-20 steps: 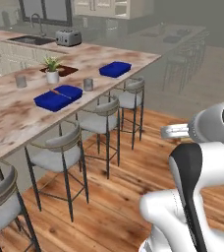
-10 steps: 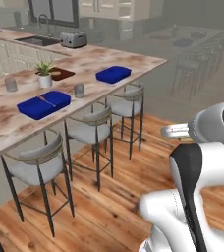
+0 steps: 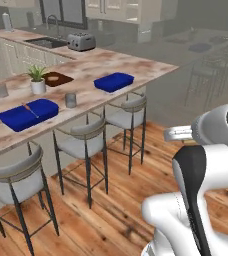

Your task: Take the cakes from the fridge and place them on the empty tray on the dining counter.

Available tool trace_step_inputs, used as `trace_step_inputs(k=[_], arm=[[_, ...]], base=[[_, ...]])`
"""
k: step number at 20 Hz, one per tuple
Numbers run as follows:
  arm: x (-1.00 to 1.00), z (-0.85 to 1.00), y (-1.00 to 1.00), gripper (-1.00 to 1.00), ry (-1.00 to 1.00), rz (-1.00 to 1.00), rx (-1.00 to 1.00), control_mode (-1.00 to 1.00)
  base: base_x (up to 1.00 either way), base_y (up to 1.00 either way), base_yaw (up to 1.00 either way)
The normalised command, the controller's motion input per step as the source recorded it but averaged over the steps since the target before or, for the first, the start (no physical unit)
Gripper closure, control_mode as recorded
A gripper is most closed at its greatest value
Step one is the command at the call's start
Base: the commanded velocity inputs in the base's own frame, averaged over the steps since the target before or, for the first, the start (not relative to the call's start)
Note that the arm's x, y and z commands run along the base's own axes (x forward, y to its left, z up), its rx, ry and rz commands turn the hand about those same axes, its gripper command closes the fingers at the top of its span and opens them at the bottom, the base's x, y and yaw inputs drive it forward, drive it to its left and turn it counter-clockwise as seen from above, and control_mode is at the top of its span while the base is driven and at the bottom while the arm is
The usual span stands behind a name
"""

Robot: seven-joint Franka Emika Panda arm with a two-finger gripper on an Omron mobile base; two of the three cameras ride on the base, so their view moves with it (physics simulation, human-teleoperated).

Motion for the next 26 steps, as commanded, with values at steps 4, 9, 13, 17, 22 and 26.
trace_step_inputs(k=[4, 9, 13, 17, 22, 26], arm=[[0.0, 0.0, 0.0, 1.0, 0.0, 0.0, 0.0, 1.0], [0.0, 0.0, 0.0, 1.0, 0.0, 0.0, 0.0, 1.0], [0.0, 0.0, 0.0, 1.0, 0.0, 0.0, 0.0, 1.0], [0.0, 0.0, 0.0, 1.0, 0.0, 0.0, 0.0, 1.0], [0.0, 0.0, 0.0, 1.0, 0.0, 0.0, 0.0, 1.0], [0.0, 0.0, 0.0, 1.0, 0.0, 0.0, 0.0, 1.0]], base=[[0.38, -0.65, 0.23], [0.36, -0.66, 0.25], [0.36, -0.66, 0.25], [0.38, -0.66, 0.26], [0.39, -0.64, 0.25], [0.45, -0.53, 0.24]])
